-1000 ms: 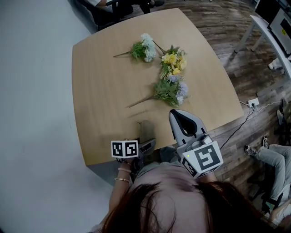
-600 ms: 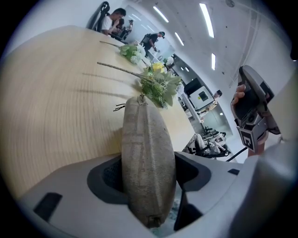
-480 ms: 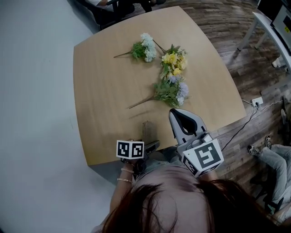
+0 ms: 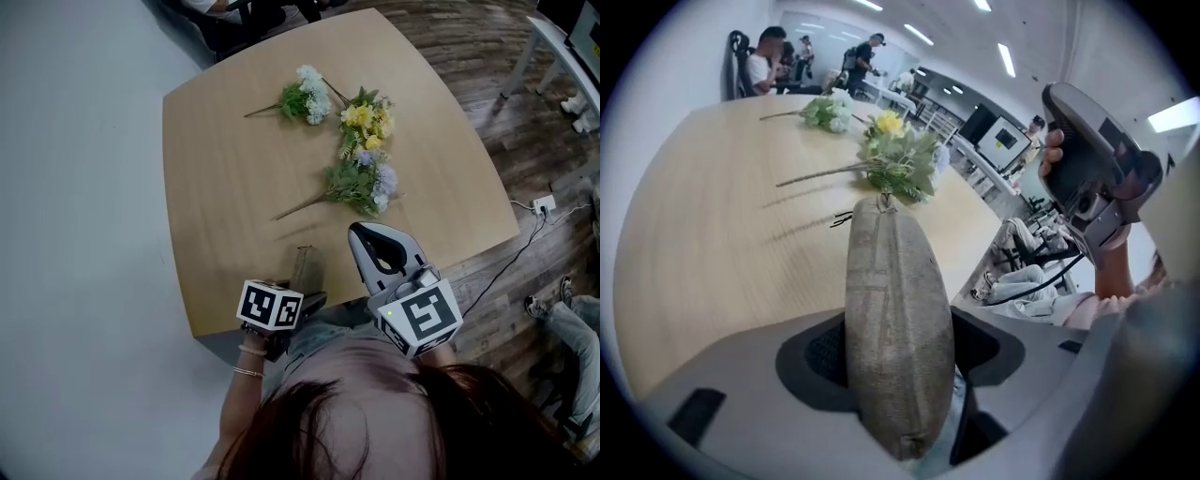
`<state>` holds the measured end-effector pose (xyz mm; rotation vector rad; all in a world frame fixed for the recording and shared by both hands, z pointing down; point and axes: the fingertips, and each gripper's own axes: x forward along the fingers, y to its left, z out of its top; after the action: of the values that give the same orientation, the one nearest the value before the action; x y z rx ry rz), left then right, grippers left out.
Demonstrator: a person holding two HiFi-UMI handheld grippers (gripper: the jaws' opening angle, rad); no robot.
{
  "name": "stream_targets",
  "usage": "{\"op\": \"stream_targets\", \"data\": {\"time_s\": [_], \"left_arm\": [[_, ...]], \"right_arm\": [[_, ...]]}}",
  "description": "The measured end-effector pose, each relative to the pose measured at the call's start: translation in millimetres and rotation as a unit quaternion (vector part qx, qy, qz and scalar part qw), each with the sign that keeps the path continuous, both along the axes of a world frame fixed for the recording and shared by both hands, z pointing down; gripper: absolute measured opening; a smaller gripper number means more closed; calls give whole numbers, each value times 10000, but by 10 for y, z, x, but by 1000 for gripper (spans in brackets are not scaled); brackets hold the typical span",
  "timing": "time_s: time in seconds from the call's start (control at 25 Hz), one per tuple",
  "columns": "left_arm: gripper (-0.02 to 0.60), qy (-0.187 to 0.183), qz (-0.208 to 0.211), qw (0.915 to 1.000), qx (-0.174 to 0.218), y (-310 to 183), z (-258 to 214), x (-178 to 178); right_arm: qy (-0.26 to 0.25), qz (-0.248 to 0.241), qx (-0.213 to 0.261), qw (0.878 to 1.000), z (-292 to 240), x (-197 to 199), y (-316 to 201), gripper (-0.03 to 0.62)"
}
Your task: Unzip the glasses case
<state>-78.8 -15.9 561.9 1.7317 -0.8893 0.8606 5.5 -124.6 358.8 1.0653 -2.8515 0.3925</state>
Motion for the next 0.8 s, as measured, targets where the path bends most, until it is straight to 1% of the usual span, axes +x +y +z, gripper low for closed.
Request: {"op": "stream_targets", "data": {"time_s": [0.12, 0.2, 0.32, 0.44, 0.52, 0.56, 0.68, 0.8], "left_arm": [[285, -356, 357, 9986, 137, 8, -169, -59], [285, -622, 634, 9958, 223, 13, -275, -111], [285, -1016, 1052, 9887, 327, 28, -415, -197], [285, -1394, 1420, 9791, 418, 47, -544, -298], [285, -1687, 1701, 9697, 477, 50, -609, -373], [285, -1850, 1858, 9637, 509, 48, -636, -410], [285, -2305, 2320, 9434, 551, 57, -710, -500], [285, -2616, 2720, 9244, 548, 66, -778, -555]], "right_arm": [[-19, -88, 15, 10000, -11, -34, 27, 17], [-32, -133, 32, 9999, -20, -59, 38, 17], [-33, -188, 35, 9998, -1, -87, 55, 17], [-32, -263, 41, 9996, 5, -120, 83, 17], [-22, -357, 69, 9993, 1, -154, 108, 17], [-3, -418, 86, 9991, 5, -173, 125, 17], [78, -571, 138, 9982, 21, -222, 181, 17], [86, -684, 180, 9975, 29, -275, 240, 18]]}}
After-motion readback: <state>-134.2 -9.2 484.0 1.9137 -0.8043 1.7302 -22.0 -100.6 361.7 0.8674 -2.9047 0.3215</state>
